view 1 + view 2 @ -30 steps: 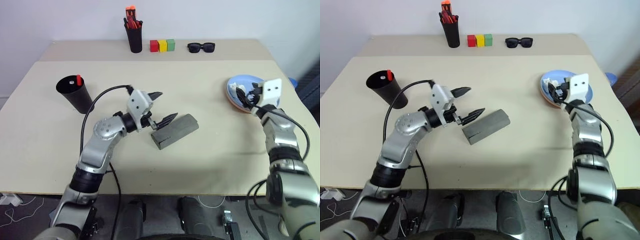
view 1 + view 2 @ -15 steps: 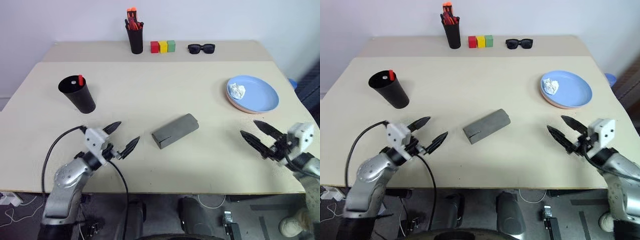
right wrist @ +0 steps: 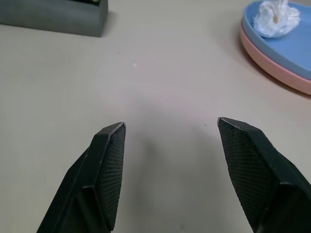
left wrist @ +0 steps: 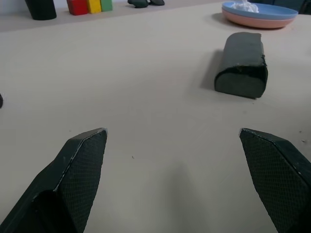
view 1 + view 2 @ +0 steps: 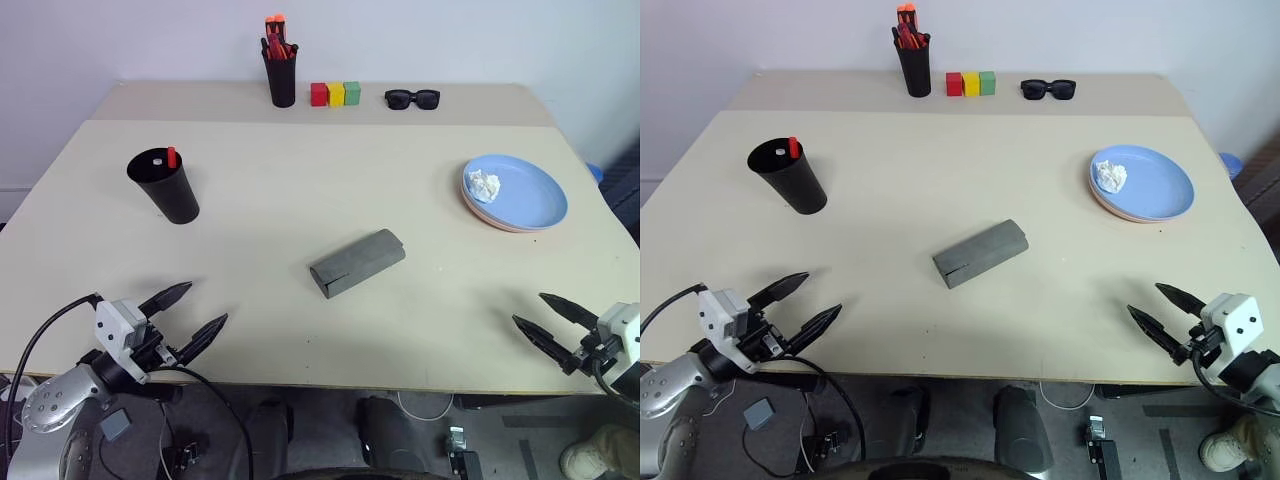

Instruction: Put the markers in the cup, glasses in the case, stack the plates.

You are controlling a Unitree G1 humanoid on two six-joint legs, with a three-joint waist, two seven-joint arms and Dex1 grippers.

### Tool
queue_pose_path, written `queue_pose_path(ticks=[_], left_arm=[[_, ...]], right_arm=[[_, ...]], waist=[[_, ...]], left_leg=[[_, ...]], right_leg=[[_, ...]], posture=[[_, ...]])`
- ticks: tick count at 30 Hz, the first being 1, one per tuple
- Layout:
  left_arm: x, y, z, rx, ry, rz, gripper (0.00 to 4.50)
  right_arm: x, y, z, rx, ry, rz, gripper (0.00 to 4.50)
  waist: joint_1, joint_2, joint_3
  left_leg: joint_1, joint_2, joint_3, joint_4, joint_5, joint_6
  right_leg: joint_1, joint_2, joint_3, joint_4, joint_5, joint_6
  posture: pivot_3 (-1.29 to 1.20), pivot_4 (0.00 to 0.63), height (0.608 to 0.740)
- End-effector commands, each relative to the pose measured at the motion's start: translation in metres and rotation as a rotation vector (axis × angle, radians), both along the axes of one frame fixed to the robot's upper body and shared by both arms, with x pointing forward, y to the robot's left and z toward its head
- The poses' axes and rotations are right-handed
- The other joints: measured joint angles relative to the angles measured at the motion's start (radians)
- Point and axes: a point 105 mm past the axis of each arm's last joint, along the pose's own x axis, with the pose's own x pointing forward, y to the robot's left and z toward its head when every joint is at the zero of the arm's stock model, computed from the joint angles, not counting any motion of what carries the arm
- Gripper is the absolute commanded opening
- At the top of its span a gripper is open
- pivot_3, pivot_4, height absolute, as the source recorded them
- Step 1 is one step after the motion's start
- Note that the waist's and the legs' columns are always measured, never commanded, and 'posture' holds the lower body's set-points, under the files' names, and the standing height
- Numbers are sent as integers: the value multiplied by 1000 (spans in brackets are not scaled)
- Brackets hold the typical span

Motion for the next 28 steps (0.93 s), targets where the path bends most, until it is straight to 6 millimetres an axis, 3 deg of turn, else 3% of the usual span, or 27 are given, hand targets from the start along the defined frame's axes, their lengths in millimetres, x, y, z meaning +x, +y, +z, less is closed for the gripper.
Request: queue_pose_path(ticks=[1, 12, 28], left_arm=[[1, -5, 6, -5, -34, -11, 4500], [2, -16, 11, -20, -33, -33, 4500], [-1, -27, 3, -39, -4, -49, 4500]], right_arm=[[0, -8, 12, -4, -60, -32, 3057], [13, -4, 41, 93, -121, -44, 3057], [14, 0, 33, 109, -117, -20, 3057]], waist=[[-1, 0, 0], [0, 0, 0], [0, 0, 0]], left_leg=[[0, 0, 0, 0, 0, 0], [0, 0, 0, -1, 0, 0], [0, 0, 1, -1, 0, 0]], right_leg=[[0, 0, 0, 0, 0, -1], [0, 0, 0, 0, 0, -1], [-1, 1, 0, 0, 0, -1]], posture=[[0, 150, 740], [0, 150, 740], [0, 150, 740]])
